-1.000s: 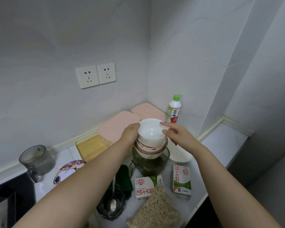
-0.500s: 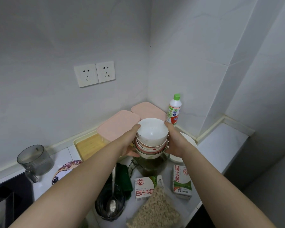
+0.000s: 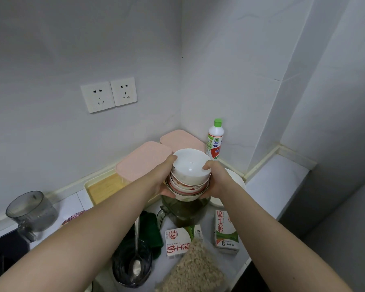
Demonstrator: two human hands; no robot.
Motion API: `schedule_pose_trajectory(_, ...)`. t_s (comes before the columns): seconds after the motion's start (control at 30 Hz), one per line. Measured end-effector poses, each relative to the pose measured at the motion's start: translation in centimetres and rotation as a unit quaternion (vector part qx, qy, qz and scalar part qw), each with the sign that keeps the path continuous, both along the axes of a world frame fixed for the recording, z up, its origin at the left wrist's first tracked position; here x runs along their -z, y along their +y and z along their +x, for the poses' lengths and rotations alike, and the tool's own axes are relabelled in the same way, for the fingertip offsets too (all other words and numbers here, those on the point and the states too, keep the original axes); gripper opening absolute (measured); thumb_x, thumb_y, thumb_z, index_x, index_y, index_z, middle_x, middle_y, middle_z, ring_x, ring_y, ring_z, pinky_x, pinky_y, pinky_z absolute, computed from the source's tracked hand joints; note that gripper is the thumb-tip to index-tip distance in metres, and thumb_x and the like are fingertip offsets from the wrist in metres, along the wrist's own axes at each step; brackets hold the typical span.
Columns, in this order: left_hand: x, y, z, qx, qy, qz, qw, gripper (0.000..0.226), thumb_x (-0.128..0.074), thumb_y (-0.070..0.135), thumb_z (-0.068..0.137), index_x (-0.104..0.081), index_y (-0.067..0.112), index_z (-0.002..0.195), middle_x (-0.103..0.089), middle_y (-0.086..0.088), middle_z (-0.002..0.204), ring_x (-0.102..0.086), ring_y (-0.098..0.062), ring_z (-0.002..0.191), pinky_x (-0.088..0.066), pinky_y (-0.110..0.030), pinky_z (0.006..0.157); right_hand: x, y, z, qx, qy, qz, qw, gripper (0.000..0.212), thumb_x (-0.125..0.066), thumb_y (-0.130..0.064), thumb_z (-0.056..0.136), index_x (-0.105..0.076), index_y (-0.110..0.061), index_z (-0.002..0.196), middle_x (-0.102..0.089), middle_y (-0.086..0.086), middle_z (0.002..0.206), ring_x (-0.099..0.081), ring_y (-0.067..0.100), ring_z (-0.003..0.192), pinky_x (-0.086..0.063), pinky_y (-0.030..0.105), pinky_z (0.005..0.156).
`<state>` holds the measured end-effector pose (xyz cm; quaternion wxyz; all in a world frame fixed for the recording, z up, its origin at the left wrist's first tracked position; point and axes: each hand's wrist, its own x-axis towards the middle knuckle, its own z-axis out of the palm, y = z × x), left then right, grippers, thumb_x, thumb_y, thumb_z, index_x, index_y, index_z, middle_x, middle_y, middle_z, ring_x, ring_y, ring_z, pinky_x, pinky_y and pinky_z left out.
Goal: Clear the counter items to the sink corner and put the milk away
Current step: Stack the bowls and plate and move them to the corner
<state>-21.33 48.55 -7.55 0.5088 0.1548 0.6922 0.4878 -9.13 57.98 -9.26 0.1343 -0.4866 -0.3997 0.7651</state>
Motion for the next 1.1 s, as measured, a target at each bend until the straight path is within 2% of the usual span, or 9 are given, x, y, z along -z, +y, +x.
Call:
schedule_pose_trajectory(0.13, -1.0, 2.5, 0.5, 0.014, 0.015, 0.008, 1.000, 0.042, -0.036, 0.050, 0.094, -0.040, 0.020, 0.124, -0.051, 0.000, 0.088, -0.056, -0.033, 0.099, -0.049, -0.056, 0.090, -0.7, 1.6, 1.2, 0.035, 0.039, 0.034, 0.998, 0.059, -0.045, -0.016, 0.075, -0.038, -0.021, 0.133, -0.050, 0.014, 0.127, -0.047, 0.040, 0.115, -0.044, 0.056, 0.090)
schedule_pose_trajectory(0.27, -1.6, 6.1, 1.4, 0.037, 0.011, 0.029, 0.999, 0.041, -0.038, 0.049, 0.094, -0.046, 0.018, 0.120, -0.055, -0.003, 0.089, -0.058, -0.033, 0.098, -0.049, -0.055, 0.090, -1.8, 4.6, 2.6, 0.062, 0.026, 0.078, 0.995, 0.057, -0.040, -0.016, 0.079, -0.036, -0.014, 0.136, -0.047, 0.016, 0.131, -0.043, 0.042, 0.120, -0.026, 0.060, 0.107)
schedule_pose_trajectory(0.4, -1.0, 9.4, 3.0, 0.090, -0.004, 0.012, 0.996, 0.071, -0.048, 0.066, 0.074, -0.049, 0.015, 0.124, -0.061, -0.010, 0.110, -0.058, -0.037, 0.107, -0.049, -0.055, 0.091, -1.7, 6.5, 4.1, 0.108, -0.001, 0.076, 0.991, 0.063, -0.044, -0.021, 0.067, -0.041, -0.012, 0.130, -0.052, 0.015, 0.121, -0.048, 0.039, 0.110, -0.028, 0.055, 0.106)
schedule_pose_trajectory(0.53, 0.7, 12.4, 4.2, 0.108, 0.047, -0.006, 0.993, 0.053, -0.035, 0.058, 0.092, -0.044, 0.021, 0.130, -0.052, -0.006, 0.116, -0.056, -0.033, 0.103, -0.053, -0.044, 0.075, 0.2, 8.1, 5.4, 0.154, -0.010, 0.060, 0.986, 0.037, -0.038, -0.015, 0.078, -0.045, -0.011, 0.114, -0.054, 0.013, 0.098, -0.049, 0.034, 0.099, -0.034, 0.049, 0.104)
schedule_pose_trajectory(0.63, 2.3, 13.8, 4.8, 0.102, 0.055, -0.017, 0.993, 0.054, -0.037, 0.054, 0.093, -0.037, 0.023, 0.137, -0.050, -0.005, 0.127, -0.054, -0.033, 0.106, -0.054, -0.042, 0.065, 1.4, 8.8, 5.6, 0.172, -0.023, 0.040, 0.984, 0.030, -0.039, -0.016, 0.078, -0.044, -0.011, 0.106, -0.052, 0.013, 0.095, -0.047, 0.031, 0.095, -0.037, 0.041, 0.091)
schedule_pose_trajectory(0.8, 4.4, 15.6, 4.8, 0.110, 0.044, -0.057, 0.991, 0.053, -0.032, 0.046, 0.099, -0.022, 0.021, 0.145, -0.041, -0.014, 0.141, -0.046, -0.040, 0.122, -0.048, -0.052, 0.085, 3.5, 9.8, 5.5, 0.183, -0.044, 0.012, 0.982, 0.027, -0.041, -0.017, 0.081, -0.042, -0.010, 0.107, -0.052, 0.012, 0.087, -0.049, 0.028, 0.084, -0.036, 0.037, 0.084)
schedule_pose_trajectory(0.9, 5.6, 16.4, 4.6, 0.125, 0.030, -0.112, 0.985, 0.061, -0.031, 0.052, 0.097, -0.019, 0.020, 0.147, -0.040, -0.016, 0.142, -0.044, -0.040, 0.125, -0.046, -0.054, 0.093, 4.6, 9.8, 5.5, 0.186, -0.047, -0.005, 0.981, 0.031, -0.042, -0.017, 0.081, -0.041, -0.009, 0.111, -0.052, 0.014, 0.090, -0.049, 0.031, 0.093, -0.039, 0.040, 0.089)
schedule_pose_trajectory(1.03, 6.1, 16.8, 4.2, 0.128, 0.018, -0.135, 0.982, 0.065, -0.033, 0.052, 0.096, -0.017, 0.016, 0.148, -0.040, -0.016, 0.142, -0.041, -0.035, 0.129, -0.039, -0.049, 0.101, 4.9, 9.9, 5.3, 0.183, -0.057, -0.004, 0.981, 0.031, -0.042, -0.015, 0.081, -0.039, -0.010, 0.111, -0.051, 0.014, 0.095, -0.049, 0.033, 0.100, -0.042, 0.044, 0.096)
schedule_pose_trajectory(1.1, 6.3, 17.0, 3.8, 0.134, 0.024, -0.127, 0.982, 0.063, -0.032, 0.051, 0.097, -0.019, 0.015, 0.147, -0.050, -0.013, 0.128, -0.045, -0.030, 0.123, -0.040, -0.043, 0.100, 4.9, 10.0, 5.1, 0.179, -0.064, 0.003, 0.982, 0.032, -0.042, -0.016, 0.082, -0.038, -0.012, 0.113, -0.050, 0.014, 0.106, -0.047, 0.032, 0.104, -0.040, 0.047, 0.099)
